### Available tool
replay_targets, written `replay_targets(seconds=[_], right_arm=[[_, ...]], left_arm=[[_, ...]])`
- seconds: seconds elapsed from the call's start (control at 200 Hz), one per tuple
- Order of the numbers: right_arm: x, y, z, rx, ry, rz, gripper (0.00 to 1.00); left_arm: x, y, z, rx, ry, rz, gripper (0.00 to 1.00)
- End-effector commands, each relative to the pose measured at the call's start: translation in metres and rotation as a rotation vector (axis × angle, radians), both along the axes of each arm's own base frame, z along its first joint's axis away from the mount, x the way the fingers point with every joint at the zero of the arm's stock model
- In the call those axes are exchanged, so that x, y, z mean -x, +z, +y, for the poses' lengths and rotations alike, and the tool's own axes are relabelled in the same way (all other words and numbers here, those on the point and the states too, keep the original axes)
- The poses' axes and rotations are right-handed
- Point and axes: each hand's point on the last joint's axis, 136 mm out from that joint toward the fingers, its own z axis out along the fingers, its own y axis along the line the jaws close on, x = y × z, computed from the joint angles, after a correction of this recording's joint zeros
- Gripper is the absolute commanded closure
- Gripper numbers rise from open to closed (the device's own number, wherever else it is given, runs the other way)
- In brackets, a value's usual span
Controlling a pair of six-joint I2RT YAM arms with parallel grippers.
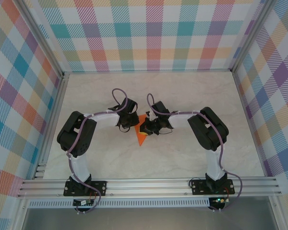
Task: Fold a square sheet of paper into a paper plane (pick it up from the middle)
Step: Fold the triangle a second time at the center of the table.
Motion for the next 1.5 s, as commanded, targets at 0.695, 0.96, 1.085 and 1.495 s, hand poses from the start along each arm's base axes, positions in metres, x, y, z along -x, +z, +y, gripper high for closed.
replay_targets(seconds=[0.695, 0.96, 1.085, 1.495], right_arm=[[-0.003, -0.015, 0.005, 0.006, 0.006, -0.004, 0.98], [-0.008, -0.02, 0.002, 0.035, -0.021, -0.009, 0.98], [-0.004, -0.027, -0.005, 0.069, -0.033, -0.005, 0.96], [0.002, -0.034, -0.019, 0.128, -0.051, -0.01, 0.61]], left_arm=[[0.02, -0.031, 0.011, -0.072, -0.017, 0.103, 0.89], [0.021, -0.031, 0.01, -0.071, -0.019, 0.103, 0.89], [0.02, -0.025, 0.01, -0.068, -0.019, 0.094, 0.89], [0.01, 0.039, 0.029, -0.078, 0.087, -0.032, 0.81]])
